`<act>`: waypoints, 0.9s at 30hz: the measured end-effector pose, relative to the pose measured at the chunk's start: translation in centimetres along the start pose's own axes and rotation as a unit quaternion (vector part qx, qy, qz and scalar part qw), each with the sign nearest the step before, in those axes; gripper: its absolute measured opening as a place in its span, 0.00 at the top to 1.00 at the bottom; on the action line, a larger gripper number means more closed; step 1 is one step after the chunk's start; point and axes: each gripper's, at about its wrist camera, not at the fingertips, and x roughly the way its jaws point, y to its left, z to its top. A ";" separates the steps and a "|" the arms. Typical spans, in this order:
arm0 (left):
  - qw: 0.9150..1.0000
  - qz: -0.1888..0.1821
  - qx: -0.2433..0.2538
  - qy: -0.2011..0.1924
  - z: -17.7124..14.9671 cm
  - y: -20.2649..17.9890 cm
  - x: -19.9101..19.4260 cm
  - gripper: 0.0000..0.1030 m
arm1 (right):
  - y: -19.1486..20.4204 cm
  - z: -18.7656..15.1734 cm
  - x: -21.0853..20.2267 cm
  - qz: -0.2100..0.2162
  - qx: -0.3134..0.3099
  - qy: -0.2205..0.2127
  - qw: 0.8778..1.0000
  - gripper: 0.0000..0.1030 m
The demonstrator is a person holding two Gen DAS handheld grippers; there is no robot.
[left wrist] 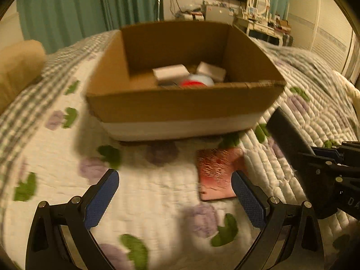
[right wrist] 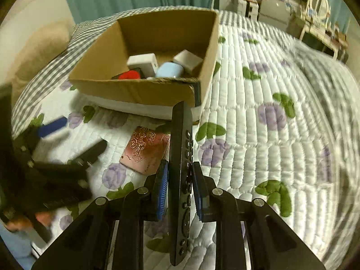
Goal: Organize rigid objects
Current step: 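Grasp the black remote with the right gripper while the left grasps the red card, then lower the red card and black remote into the box and open both grippers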
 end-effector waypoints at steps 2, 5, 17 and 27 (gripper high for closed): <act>1.000 -0.010 0.002 0.006 -0.1 -0.9 0.8 0.01 | -0.6 -0.1 0.5 -0.001 0.015 0.003 1.000 0.81; 1.000 -0.013 0.011 0.015 -0.2 -2.3 2.0 0.01 | -1.1 -0.2 1.2 0.002 0.031 0.004 1.000 0.81; 0.998 -0.020 0.029 0.055 -0.4 -4.6 5.8 0.15 | -2.0 -0.6 1.9 0.022 0.053 0.006 0.998 0.81; 0.997 -0.059 0.011 0.042 -1.1 -2.3 1.2 0.34 | -1.3 -1.1 0.1 0.015 0.044 -0.031 0.998 0.81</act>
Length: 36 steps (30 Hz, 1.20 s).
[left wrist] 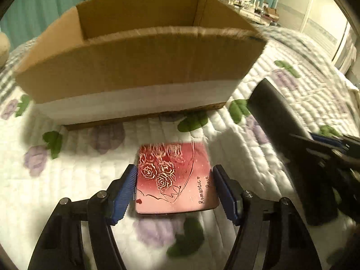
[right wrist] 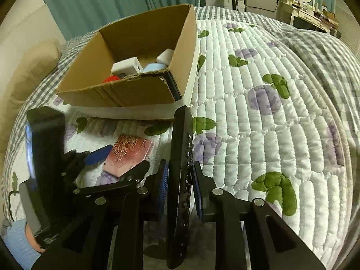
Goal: Organize rigid objects
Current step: 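Lower the red card and black remote into the box and open both grippers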
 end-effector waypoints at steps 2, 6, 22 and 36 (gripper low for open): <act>1.000 -0.007 -0.005 -0.011 -0.4 0.7 -2.0 0.34 | 0.3 -0.1 -1.1 -0.001 0.000 -0.016 1.000 0.81; 0.999 -0.016 -0.010 -0.035 -0.9 2.3 -5.8 0.34 | 0.7 0.0 -3.5 0.007 0.009 -0.048 0.999 0.81; 0.986 -0.007 0.011 -0.164 8.2 3.8 -14.9 0.34 | 5.2 10.9 -12.5 0.009 -0.049 -0.164 0.985 0.81; 0.989 0.065 -0.013 -0.134 13.6 6.4 -5.2 0.33 | 4.1 15.5 -3.2 0.012 -0.048 -0.108 0.993 0.81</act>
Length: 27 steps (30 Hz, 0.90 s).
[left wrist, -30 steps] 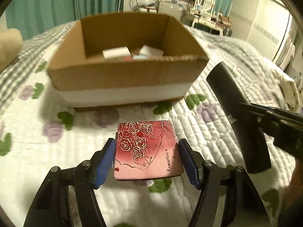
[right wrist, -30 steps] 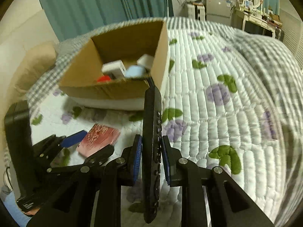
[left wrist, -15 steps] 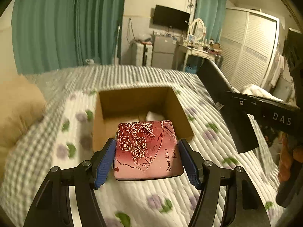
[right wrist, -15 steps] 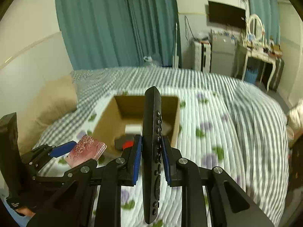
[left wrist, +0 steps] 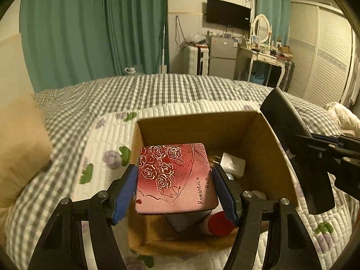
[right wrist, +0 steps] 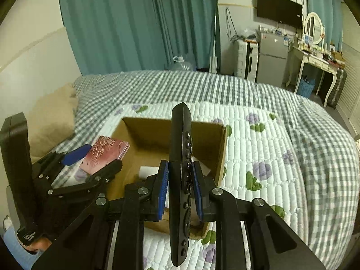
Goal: Organize rigid objects
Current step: 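Lower the red card and black remote into the box and open both grippers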
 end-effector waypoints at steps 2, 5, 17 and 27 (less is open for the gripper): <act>1.000 -0.002 -0.003 0.012 -0.3 -0.1 1.0 0.33 | -0.2 -0.2 0.9 0.002 0.002 0.007 1.000 0.81; 0.999 -0.017 -0.008 0.026 -0.5 -0.1 1.9 0.32 | -0.4 -0.4 1.7 0.003 0.001 0.012 1.000 0.81; 1.000 -0.008 -0.010 -0.016 1.1 1.7 0.4 0.23 | 0.3 0.6 4.0 0.004 -0.003 0.018 1.000 0.81; 1.000 -0.004 0.006 -0.008 0.4 2.4 1.0 0.23 | 0.5 -0.9 7.9 -0.007 0.001 0.048 0.999 0.79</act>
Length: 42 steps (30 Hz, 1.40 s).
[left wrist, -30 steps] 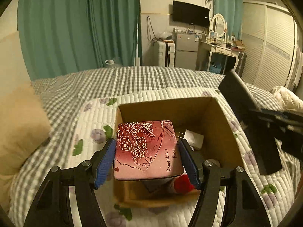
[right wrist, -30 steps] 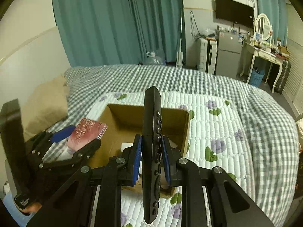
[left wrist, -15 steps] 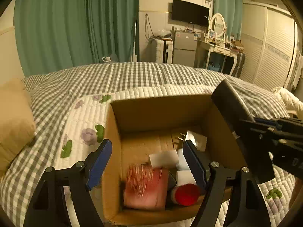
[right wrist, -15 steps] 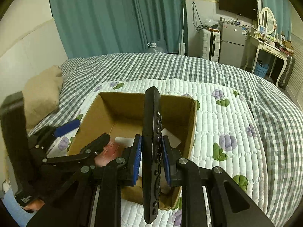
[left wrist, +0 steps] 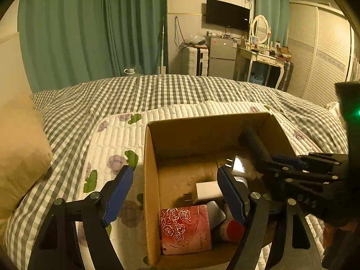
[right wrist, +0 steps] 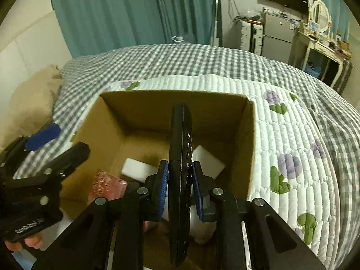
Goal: Organize rigid objects
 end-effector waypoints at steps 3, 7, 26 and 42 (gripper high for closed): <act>1.000 -0.002 -0.003 0.000 0.0 0.1 -0.6 0.23 | 0.1 0.1 -1.7 -0.010 -0.009 -0.015 1.000 0.79; 1.000 0.001 0.003 -0.020 0.7 -0.2 -3.2 0.23 | 0.4 0.5 -5.2 -0.024 -0.016 -0.040 0.999 0.79; 0.974 -0.007 0.037 -0.223 0.2 -1.2 -25.3 0.11 | 4.8 -4.4 -28.9 -0.053 -0.021 -0.229 0.972 0.38; 0.973 -0.006 -0.016 -0.231 -8.5 -0.8 -20.8 0.00 | 5.1 -12.8 -23.1 -0.105 -0.012 -0.317 0.943 0.00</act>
